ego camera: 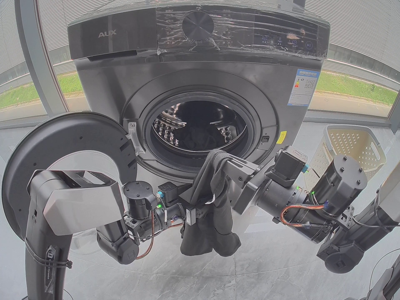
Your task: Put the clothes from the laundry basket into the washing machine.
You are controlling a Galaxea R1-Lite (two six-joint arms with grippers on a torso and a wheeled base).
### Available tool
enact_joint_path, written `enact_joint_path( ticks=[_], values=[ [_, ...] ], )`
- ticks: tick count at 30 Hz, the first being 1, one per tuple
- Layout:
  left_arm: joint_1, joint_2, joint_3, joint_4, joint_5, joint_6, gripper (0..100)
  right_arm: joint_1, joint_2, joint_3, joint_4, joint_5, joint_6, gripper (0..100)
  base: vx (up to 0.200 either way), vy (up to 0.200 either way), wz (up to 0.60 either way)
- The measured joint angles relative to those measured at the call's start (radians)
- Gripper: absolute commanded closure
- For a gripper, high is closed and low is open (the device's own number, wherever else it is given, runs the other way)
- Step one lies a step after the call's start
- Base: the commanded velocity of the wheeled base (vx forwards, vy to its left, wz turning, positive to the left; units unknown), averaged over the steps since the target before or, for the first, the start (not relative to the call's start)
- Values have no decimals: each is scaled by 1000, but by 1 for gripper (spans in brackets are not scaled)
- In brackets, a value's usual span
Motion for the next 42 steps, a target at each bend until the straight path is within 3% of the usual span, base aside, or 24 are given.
enact_joint_path(
  ticks=[5, 14, 23, 27, 32, 37, 38, 42],
  values=[
    [-4, -11, 19, -1, -1, 3, 100, -24, 3, -19, 0, 2, 0, 100, 0, 0, 0],
    [-10, -129, 175, 1, -19, 3, 100, -151, 100, -150, -1, 0, 1, 100, 0, 0, 0],
    [-11, -361, 384, 0, -151, -6, 100, -214, 206, -224, 0, 0, 3, 100, 0, 0, 0],
    [-11, -480, 447, 0, -201, -31, 100, -220, 234, -227, 0, 1, 2, 100, 0, 0, 0],
    [-8, -594, 471, 0, -218, -100, 100, -219, 254, -186, 0, 3, -3, 100, 0, 0, 0],
    [-5, -647, 471, 0, -216, -111, 100, -207, 256, -124, 0, 7, -4, 100, 0, 0, 0],
    [-4, -653, 471, 0, -215, -111, 100, -202, 254, -110, 0, 7, -4, 0, 0, 0, 0],
    [-3, -667, 471, 0, -213, -111, 100, -181, 242, -84, 0, 5, 3, 0, 0, 0, 0]
  ],
)
